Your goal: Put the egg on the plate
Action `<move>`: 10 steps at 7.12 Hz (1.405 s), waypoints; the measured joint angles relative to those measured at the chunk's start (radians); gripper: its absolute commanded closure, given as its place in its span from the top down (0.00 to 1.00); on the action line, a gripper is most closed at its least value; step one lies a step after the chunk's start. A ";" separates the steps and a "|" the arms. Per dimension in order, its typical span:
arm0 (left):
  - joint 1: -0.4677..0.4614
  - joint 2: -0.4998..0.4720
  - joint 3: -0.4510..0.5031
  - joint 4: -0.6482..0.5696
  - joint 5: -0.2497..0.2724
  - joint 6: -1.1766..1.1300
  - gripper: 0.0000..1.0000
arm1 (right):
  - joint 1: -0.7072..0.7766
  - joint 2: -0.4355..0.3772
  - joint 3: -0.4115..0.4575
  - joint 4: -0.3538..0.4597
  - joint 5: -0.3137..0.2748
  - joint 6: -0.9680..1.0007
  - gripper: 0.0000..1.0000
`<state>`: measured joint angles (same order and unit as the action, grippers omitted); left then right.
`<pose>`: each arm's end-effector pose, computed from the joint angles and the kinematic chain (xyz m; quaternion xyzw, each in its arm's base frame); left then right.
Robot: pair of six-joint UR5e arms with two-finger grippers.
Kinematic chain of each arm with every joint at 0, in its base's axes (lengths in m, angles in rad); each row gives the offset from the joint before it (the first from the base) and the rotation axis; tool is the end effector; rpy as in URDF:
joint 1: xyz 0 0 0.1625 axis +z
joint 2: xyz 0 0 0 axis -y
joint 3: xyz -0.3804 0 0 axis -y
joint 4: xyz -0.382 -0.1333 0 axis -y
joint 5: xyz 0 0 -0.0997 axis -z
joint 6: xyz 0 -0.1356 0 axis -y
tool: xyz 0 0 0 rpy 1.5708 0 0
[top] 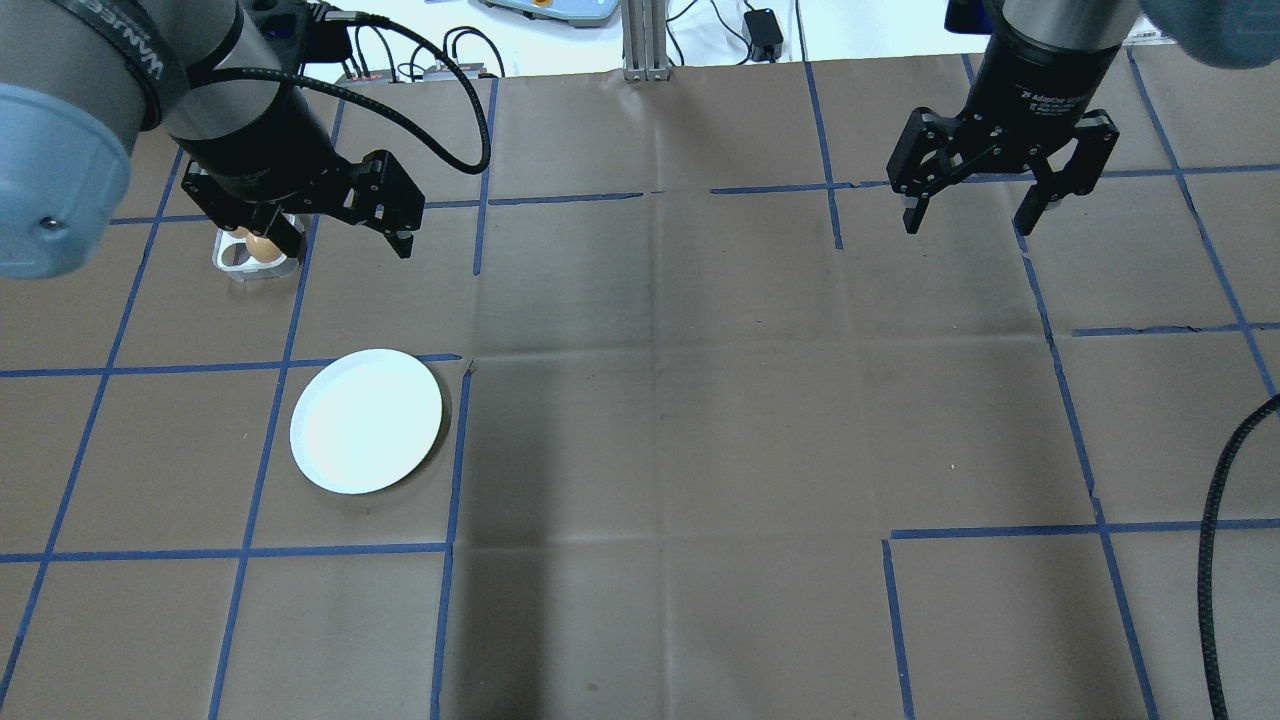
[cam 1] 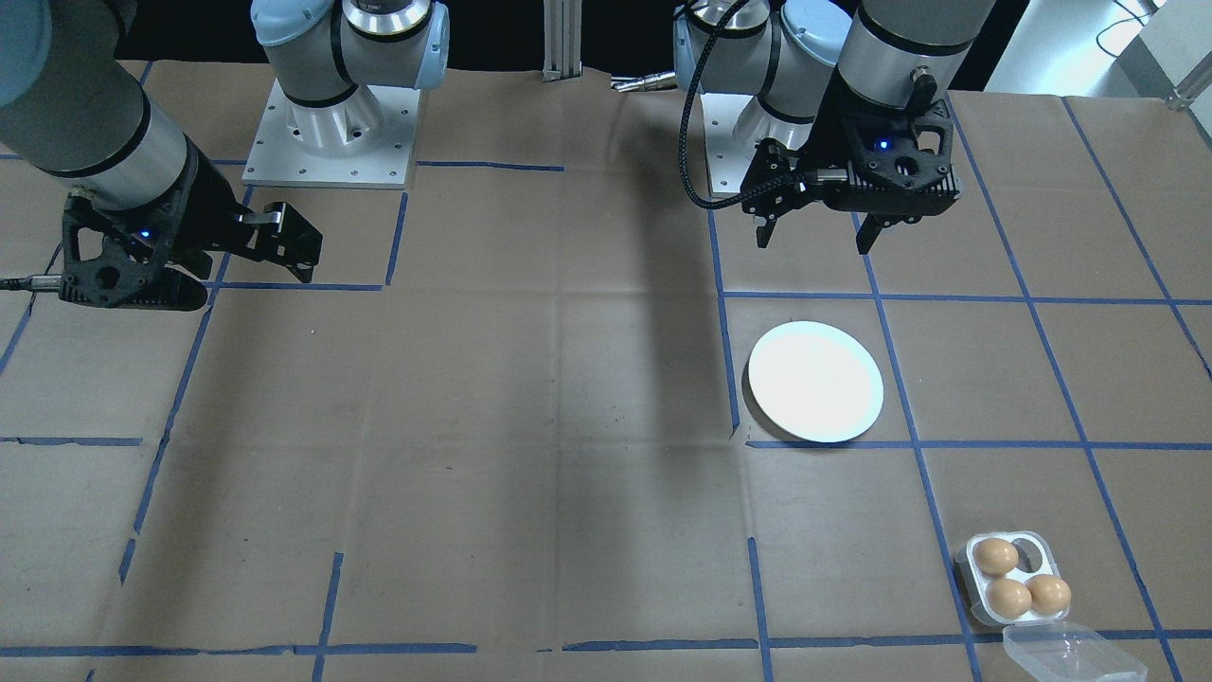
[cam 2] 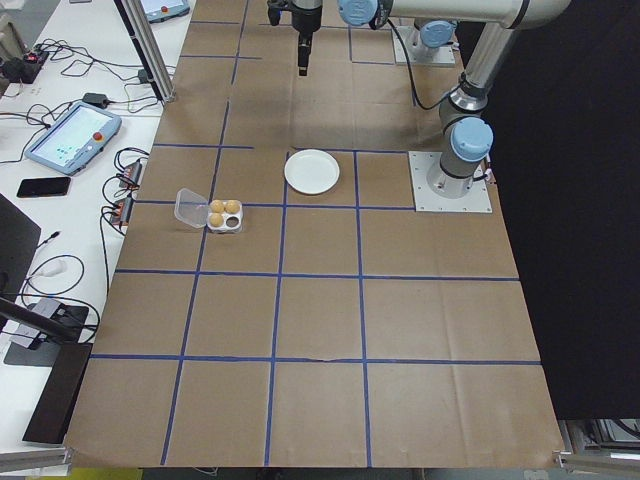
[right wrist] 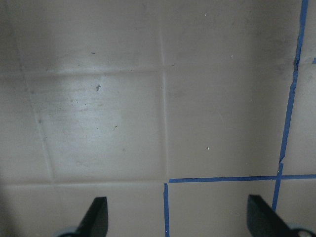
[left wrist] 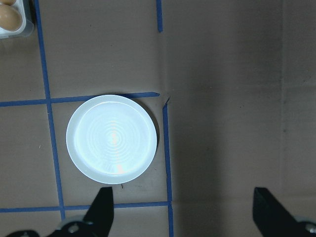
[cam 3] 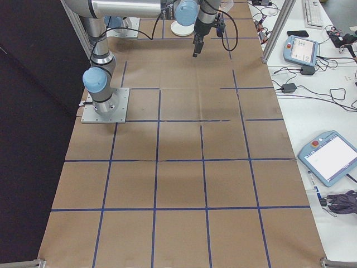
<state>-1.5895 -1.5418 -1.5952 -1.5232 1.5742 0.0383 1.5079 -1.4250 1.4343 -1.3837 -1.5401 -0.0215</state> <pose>-0.1417 -0.4750 0.4143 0.0284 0.9993 -0.0261 0.0020 0.1052 -0.5162 0.3829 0.0221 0.9948 0.0973 0.0194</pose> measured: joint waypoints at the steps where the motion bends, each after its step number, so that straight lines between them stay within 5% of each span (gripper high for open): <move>1: 0.001 0.000 0.001 0.000 0.000 0.000 1.00 | 0.000 0.000 0.000 0.000 0.000 0.000 1.00; 7: 0.031 -0.030 0.031 0.010 0.001 -0.003 1.00 | 0.000 0.000 0.000 0.000 0.000 0.000 1.00; 10: 0.152 -0.128 0.144 0.006 -0.009 0.055 1.00 | 0.000 0.000 0.000 0.000 0.000 0.000 1.00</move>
<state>-1.4372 -1.6700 -1.4508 -1.5168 1.5649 0.0929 1.5079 -1.4250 1.4343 -1.3836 -1.5401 -0.0215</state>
